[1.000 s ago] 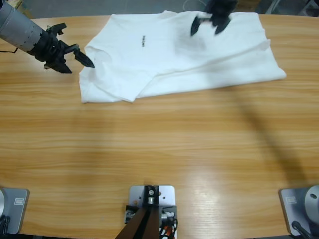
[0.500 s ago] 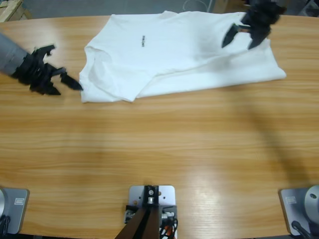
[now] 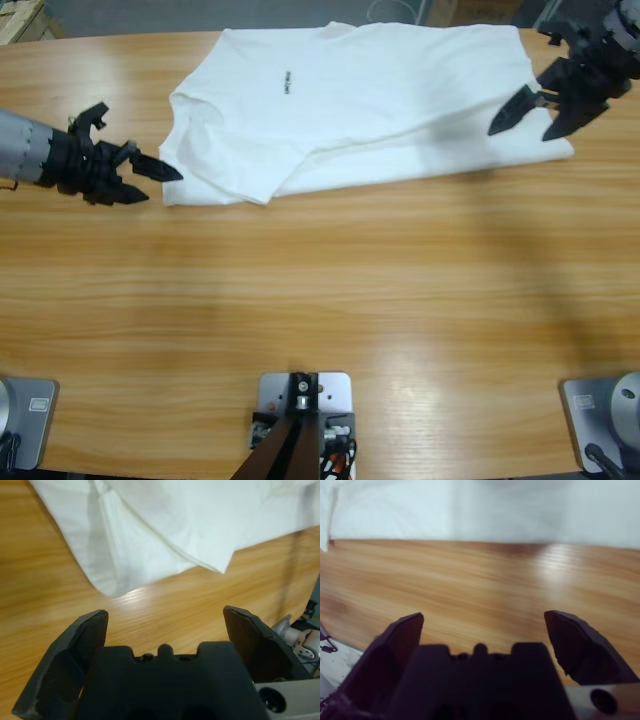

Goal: Fold clothes

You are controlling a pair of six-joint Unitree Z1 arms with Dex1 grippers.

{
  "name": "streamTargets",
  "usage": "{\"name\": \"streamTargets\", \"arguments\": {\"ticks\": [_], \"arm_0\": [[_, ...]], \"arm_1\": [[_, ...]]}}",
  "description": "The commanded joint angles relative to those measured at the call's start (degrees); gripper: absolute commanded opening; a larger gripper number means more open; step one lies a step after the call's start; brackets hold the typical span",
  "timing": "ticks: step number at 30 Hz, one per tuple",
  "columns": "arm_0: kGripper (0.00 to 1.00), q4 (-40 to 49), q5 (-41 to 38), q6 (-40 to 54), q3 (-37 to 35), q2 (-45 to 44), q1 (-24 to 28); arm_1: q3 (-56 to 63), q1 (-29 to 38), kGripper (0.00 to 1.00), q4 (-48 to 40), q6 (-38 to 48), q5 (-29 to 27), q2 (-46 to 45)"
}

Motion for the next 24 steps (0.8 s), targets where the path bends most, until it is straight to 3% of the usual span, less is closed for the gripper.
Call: {"name": "streamTargets", "arguments": {"ticks": [1, 17, 24], "arm_0": [[0.89, -5.16, 4.2, -4.56, 6.84, 2.41, 1.0], [0.891, -16.18, 1.68, -6.12, 5.24, 15.61, 1.31], [0.89, -16.46, -0.53, -7.46, 2.18, 17.33, -1.99]], "arm_1": [[4.62, -2.31, 1.0, -0.56, -1.54, 0.69, -2.84], [5.04, -3.6, 1.0, 1.36, -2.67, 0.13, -4.12], [4.73, -3.72, 1.0, 1.38, -2.77, 0.25, -3.79]]}}
